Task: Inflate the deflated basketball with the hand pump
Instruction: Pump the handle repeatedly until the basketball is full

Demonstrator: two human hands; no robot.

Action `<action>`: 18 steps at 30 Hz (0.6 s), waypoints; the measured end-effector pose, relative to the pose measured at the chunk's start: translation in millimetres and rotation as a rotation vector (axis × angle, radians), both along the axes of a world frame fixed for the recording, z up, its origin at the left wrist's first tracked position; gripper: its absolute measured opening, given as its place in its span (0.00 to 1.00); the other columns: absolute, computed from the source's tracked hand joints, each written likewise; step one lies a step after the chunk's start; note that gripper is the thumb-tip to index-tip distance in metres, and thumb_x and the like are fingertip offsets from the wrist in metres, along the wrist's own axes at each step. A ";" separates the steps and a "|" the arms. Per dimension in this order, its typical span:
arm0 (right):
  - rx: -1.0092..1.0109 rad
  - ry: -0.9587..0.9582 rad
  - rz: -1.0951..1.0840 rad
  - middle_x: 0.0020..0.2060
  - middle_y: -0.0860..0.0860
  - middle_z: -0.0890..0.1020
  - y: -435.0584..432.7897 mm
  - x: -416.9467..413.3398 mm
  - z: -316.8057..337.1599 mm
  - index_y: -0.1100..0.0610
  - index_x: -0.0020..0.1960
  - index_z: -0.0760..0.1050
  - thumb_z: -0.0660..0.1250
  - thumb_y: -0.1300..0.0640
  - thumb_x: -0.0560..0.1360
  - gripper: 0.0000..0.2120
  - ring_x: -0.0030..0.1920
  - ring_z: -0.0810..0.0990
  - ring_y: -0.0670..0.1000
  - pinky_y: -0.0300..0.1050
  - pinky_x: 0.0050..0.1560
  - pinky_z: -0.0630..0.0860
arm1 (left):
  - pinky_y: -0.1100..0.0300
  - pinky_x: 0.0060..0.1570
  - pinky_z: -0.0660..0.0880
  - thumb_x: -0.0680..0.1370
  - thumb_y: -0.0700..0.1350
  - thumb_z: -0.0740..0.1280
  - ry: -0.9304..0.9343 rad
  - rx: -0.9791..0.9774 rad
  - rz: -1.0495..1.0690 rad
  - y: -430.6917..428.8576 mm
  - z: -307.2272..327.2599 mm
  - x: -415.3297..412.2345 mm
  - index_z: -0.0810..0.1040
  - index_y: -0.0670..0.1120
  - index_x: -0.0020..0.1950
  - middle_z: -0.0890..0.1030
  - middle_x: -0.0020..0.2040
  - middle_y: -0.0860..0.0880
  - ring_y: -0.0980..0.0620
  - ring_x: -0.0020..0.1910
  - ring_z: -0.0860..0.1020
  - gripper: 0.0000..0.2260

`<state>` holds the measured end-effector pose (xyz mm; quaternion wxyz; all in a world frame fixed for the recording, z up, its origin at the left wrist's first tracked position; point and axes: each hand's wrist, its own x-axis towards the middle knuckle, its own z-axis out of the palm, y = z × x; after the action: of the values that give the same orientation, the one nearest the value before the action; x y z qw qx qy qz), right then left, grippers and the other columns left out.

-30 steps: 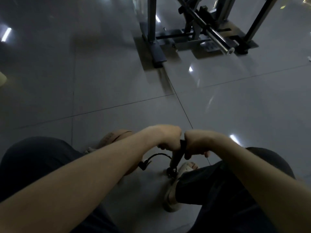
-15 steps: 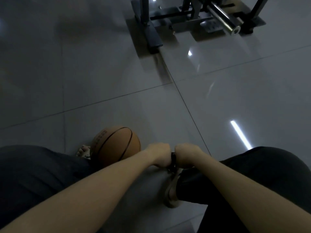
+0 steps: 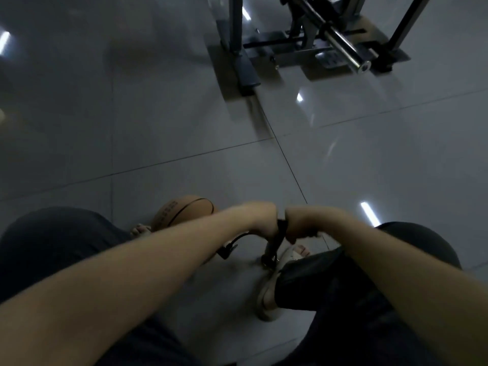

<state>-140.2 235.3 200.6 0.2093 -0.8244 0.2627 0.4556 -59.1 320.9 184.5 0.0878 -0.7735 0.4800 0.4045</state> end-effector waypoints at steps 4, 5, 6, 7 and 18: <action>0.025 -0.087 -0.090 0.32 0.54 0.74 -22.7 21.2 71.4 0.61 0.44 0.77 0.72 0.60 0.73 0.05 0.29 0.72 0.50 0.44 0.31 0.73 | 0.60 0.28 0.69 0.77 0.44 0.69 0.092 -0.050 0.070 -17.9 66.9 34.9 0.84 0.41 0.48 0.77 0.32 0.46 0.50 0.27 0.72 0.08; 0.034 -0.109 -0.097 0.32 0.54 0.74 -23.7 22.0 79.3 0.61 0.44 0.77 0.71 0.61 0.73 0.05 0.29 0.72 0.50 0.44 0.31 0.74 | 0.60 0.26 0.68 0.77 0.44 0.68 0.104 -0.062 0.068 -19.7 75.7 38.4 0.84 0.40 0.48 0.76 0.32 0.46 0.50 0.26 0.71 0.08; 0.040 -0.108 -0.104 0.33 0.54 0.75 -20.5 19.8 82.1 0.61 0.45 0.77 0.71 0.61 0.73 0.04 0.30 0.72 0.50 0.44 0.32 0.74 | 0.61 0.26 0.68 0.77 0.44 0.67 0.120 -0.052 0.059 -18.3 79.4 37.9 0.83 0.40 0.47 0.76 0.32 0.46 0.50 0.25 0.70 0.09; 0.035 -0.093 -0.100 0.33 0.54 0.75 -14.8 15.7 75.5 0.61 0.46 0.77 0.70 0.60 0.74 0.04 0.31 0.73 0.51 0.44 0.34 0.74 | 0.61 0.26 0.68 0.77 0.44 0.68 0.134 -0.023 0.046 -15.8 75.0 33.3 0.83 0.41 0.45 0.76 0.32 0.46 0.50 0.26 0.70 0.08; -0.112 -0.137 0.028 0.38 0.51 0.74 11.7 -19.9 -46.3 0.55 0.47 0.67 0.66 0.54 0.74 0.09 0.43 0.77 0.55 0.47 0.43 0.75 | 0.57 0.33 0.70 0.76 0.46 0.66 0.008 -0.034 -0.026 9.4 -41.9 -10.2 0.71 0.44 0.38 0.78 0.39 0.47 0.46 0.35 0.75 0.09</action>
<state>-160.1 247.0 154.3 0.1740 -0.8677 0.2613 0.3855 -69.3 330.3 142.6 0.0778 -0.7669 0.4972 0.3982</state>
